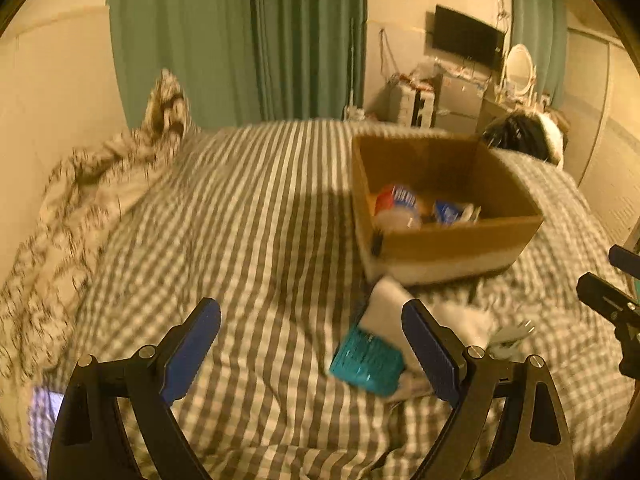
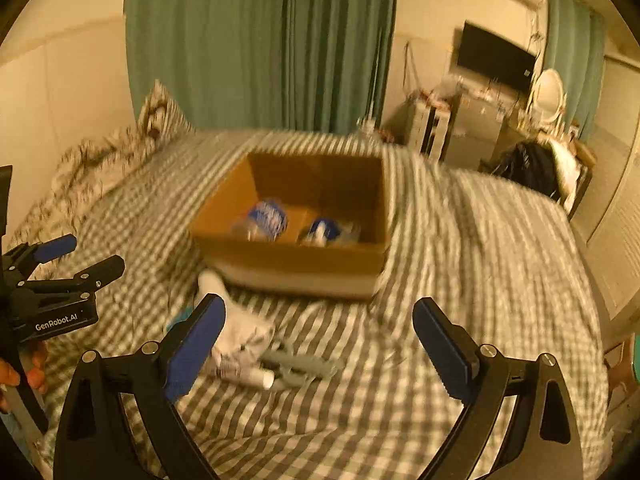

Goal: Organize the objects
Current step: 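Grasp the white glove with the right tool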

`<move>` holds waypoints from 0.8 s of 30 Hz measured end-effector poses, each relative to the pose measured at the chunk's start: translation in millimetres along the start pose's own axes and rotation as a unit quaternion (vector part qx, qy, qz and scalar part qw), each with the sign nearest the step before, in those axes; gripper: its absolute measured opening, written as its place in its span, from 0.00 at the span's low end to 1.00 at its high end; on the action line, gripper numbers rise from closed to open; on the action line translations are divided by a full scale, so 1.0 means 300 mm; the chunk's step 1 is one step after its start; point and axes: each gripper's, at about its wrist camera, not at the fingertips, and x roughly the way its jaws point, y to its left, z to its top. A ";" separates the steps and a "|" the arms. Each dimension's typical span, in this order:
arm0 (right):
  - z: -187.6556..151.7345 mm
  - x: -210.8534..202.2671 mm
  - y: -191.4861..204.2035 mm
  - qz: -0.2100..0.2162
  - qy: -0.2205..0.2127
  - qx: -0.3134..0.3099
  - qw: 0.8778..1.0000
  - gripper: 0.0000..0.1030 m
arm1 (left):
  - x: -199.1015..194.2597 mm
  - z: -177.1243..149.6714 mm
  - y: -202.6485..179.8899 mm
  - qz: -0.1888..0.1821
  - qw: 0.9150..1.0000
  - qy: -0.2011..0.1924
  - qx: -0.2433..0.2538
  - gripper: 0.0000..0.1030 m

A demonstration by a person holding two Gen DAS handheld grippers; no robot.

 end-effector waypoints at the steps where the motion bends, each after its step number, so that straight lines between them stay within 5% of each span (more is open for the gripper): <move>1: -0.017 0.027 0.008 0.004 0.008 -0.001 1.000 0.92 | 0.026 -0.019 0.004 0.000 1.000 0.009 -0.003 0.92; 18: -0.072 0.394 0.214 0.085 0.128 -0.060 0.986 0.92 | 0.258 -0.152 0.072 0.032 0.991 0.120 -0.048 0.92; 22: -0.072 0.399 0.191 0.084 0.132 -0.049 0.987 0.59 | 0.281 -0.156 0.062 0.028 0.990 0.133 -0.044 0.92; 24: -0.066 0.363 0.163 0.087 0.114 -0.034 0.989 0.55 | 0.283 -0.156 0.044 0.019 0.990 0.134 -0.035 0.92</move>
